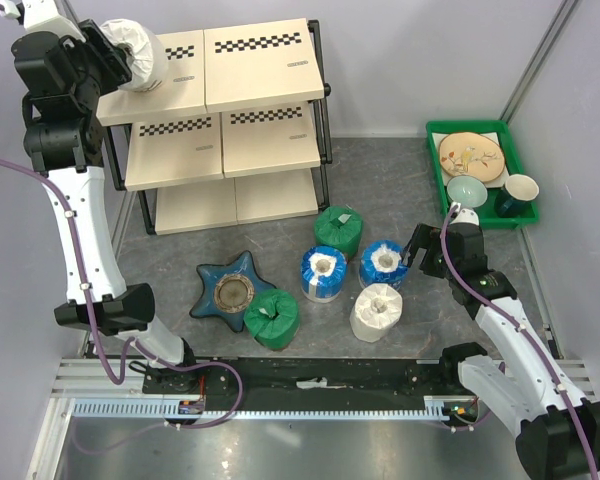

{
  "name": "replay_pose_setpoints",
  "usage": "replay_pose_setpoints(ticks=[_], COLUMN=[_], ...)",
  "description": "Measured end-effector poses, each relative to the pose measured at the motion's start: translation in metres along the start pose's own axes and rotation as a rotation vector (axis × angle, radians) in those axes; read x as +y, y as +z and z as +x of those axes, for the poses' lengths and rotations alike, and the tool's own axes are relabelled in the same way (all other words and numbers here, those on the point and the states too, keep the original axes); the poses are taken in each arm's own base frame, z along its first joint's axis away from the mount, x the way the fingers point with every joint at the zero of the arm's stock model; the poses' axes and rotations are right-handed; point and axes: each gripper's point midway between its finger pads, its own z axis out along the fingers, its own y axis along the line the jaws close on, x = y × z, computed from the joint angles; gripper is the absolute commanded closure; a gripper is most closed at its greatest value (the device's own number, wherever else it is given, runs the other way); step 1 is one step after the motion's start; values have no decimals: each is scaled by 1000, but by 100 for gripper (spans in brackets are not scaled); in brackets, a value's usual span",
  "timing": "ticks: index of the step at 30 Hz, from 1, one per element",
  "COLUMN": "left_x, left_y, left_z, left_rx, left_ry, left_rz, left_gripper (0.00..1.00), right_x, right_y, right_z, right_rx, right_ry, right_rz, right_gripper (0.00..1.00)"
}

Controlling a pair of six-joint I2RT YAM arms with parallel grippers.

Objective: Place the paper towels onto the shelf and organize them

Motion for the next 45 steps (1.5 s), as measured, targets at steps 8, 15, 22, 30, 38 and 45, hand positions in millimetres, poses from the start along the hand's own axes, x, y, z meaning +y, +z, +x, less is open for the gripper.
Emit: replay_pose_setpoints(ticks=[8, 15, 22, 30, 38, 45], left_x=[-4, -4, -6, -7, -8, -6], left_y=[1, 0, 0, 0, 4, 15], left_z=[-1, -5, -11, -16, -19, -14], left_rx=[-3, -13, -35, -55, -70, -66], left_ry=[-6, -7, -7, -7, -7, -7], left_rz=[18, 21, 25, 30, 34, 32], left_gripper=[36, 35, 35, 35, 35, 35], right_x=[0, 0, 0, 0, -1, -1], right_y=[1, 2, 2, 2, 4, 5], right_z=[1, 3, 3, 3, 5, 6], right_rx=[4, 14, 16, 17, 28, 30], right_ry=[0, -1, -1, -1, -2, -2], right_rz=[1, 0, -1, -2, 4, 6], right_gripper=[2, 2, 2, 2, 2, 2])
